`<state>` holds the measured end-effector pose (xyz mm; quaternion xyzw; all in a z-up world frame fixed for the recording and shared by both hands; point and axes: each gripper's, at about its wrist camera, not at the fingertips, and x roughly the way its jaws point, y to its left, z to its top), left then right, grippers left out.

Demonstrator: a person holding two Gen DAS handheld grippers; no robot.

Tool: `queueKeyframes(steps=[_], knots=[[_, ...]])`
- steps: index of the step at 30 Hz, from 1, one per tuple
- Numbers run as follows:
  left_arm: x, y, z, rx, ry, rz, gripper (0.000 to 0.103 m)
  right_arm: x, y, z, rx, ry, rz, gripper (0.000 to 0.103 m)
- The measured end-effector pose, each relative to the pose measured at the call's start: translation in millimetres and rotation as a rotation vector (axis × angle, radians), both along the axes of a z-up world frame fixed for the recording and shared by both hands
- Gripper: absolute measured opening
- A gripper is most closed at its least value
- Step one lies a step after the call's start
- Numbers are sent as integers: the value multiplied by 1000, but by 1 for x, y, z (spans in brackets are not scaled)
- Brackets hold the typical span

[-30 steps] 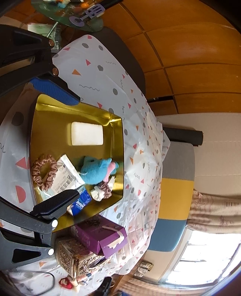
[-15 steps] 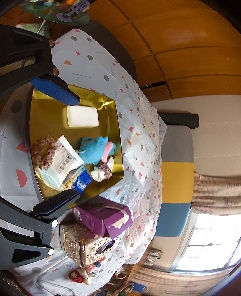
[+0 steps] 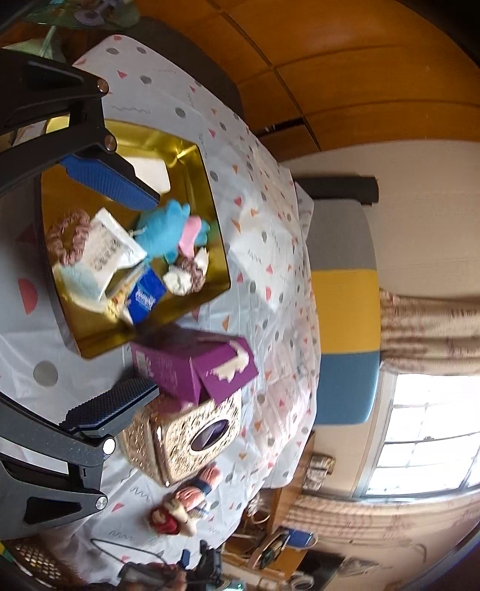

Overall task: Organize soft objects
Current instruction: 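Move the right gripper back toward the socks and red cloth, then grasp the beige mesh cloth with the left gripper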

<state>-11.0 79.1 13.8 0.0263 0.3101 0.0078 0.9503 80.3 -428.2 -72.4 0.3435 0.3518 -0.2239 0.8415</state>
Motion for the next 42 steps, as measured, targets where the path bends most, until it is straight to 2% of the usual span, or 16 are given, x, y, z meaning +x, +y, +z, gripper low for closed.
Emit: queueKeyframes(steps=[5, 8, 11, 15, 17, 18, 19, 21, 24, 28, 30, 35, 39, 42], knots=[[0, -20, 1, 7, 2, -77, 93, 1, -4, -10, 79, 9, 12, 47], [2, -30, 1, 3, 9, -112, 93, 9, 5, -12, 102, -7, 86, 47], [1, -39, -2, -5, 20, -131, 93, 20, 14, -16, 84, 30, 131, 47], [2, -46, -9, -16, 45, -151, 93, 29, 20, -24, 116, 41, 185, 54], [2, -50, -10, -19, 54, -166, 93, 36, 31, -21, 118, 21, 276, 54], [2, -52, -10, -20, 54, -175, 93, 39, 39, -18, 133, -4, 334, 52], [2, -53, -10, -19, 56, -183, 93, 43, 50, -14, 157, -42, 413, 44], [5, -56, -9, -23, 59, -208, 93, 49, 70, -4, 166, -100, 538, 42], [10, -64, -4, -16, 56, -244, 93, 47, 87, 3, 80, -77, 581, 43], [19, -89, 7, -18, 43, -315, 93, 39, 74, 5, 53, -70, 488, 45], [26, -109, 12, -2, 46, -369, 93, 34, 59, 6, 46, -61, 397, 45], [47, -170, 14, 66, 70, -491, 91, 17, 18, 4, 122, -109, 210, 45], [63, -228, -3, 166, 106, -590, 86, 5, 2, 3, 187, -147, 137, 45], [78, -263, -30, 206, 188, -624, 78, 3, -4, 0, 211, -144, 113, 45]])
